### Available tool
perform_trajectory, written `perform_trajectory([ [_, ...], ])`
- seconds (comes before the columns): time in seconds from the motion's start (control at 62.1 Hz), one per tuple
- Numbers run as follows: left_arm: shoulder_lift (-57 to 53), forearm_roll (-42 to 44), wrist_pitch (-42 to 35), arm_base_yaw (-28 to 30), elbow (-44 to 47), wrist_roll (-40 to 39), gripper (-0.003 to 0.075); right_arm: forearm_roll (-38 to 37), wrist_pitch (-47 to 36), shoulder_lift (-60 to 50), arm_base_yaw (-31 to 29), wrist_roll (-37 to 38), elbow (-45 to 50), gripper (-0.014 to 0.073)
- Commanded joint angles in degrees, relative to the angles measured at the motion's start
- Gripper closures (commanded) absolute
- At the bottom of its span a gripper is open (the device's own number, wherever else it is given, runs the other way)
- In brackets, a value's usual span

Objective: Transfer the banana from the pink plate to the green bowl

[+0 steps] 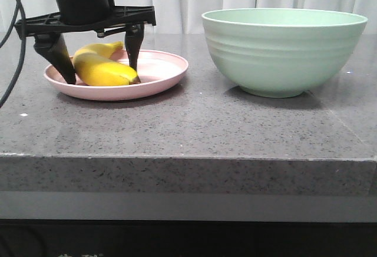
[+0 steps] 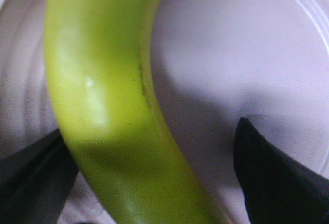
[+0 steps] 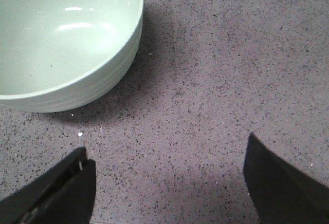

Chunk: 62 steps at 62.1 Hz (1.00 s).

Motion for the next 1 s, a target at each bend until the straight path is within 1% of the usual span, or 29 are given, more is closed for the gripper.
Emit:
perform_trajectory([
  [0.0, -2.3, -0.6, -0.7, 0.1, -1.6, -0.5, 0.0199, 0.3, -3.3, 0.1, -0.1, -0.1, -2.0, -0.0008],
  [0.177, -2.3, -0.9, 0.5, 0.1, -3.0, -0.3, 0.0398, 0.3, -3.3, 0.1, -0.1, -0.1, -2.0, -0.0008],
  [0.29, -2.3, -0.9, 2.9, 0.1, -5.1, -0.1, 0.05, 0.3, -3.3, 0.1, -0.1, -0.1, -2.0, -0.0008],
  [0.338, -2.3, -0.9, 4.3, 0.1, -6.6, 0.2, 0.0526, 0.3, -3.3, 0.1, -0.1, -0.1, -2.0, -0.0008],
  [0.403, -2.3, -0.9, 5.8, 0.1, -8.4, 1.9, 0.0542, 0.3, -3.3, 0.1, -0.1, -0.1, -2.0, -0.0008],
  [0.531, -2.7, -0.9, 9.0, 0.1, -11.3, 5.6, 0.0541, 0.3, -3.4, 0.1, -0.1, -0.1, -2.0, -0.0008],
  [0.725, -8.3, -0.9, 9.4, 0.1, -11.6, 13.2, 0.0541, 0.3, -3.4, 0.1, -0.1, -0.1, -2.0, -0.0008],
  [0.853, -14.0, -1.8, 7.1, 0.9, -9.7, 16.6, 0.0541, 0.3, -3.3, 0.1, -0.1, -0.1, -2.0, -0.0008],
  [0.982, -20.8, -7.1, 0.6, 2.8, -3.8, 22.3, 0.0541, 0.4, -3.3, 0.1, -0.1, -0.1, -2.0, -0.0008],
])
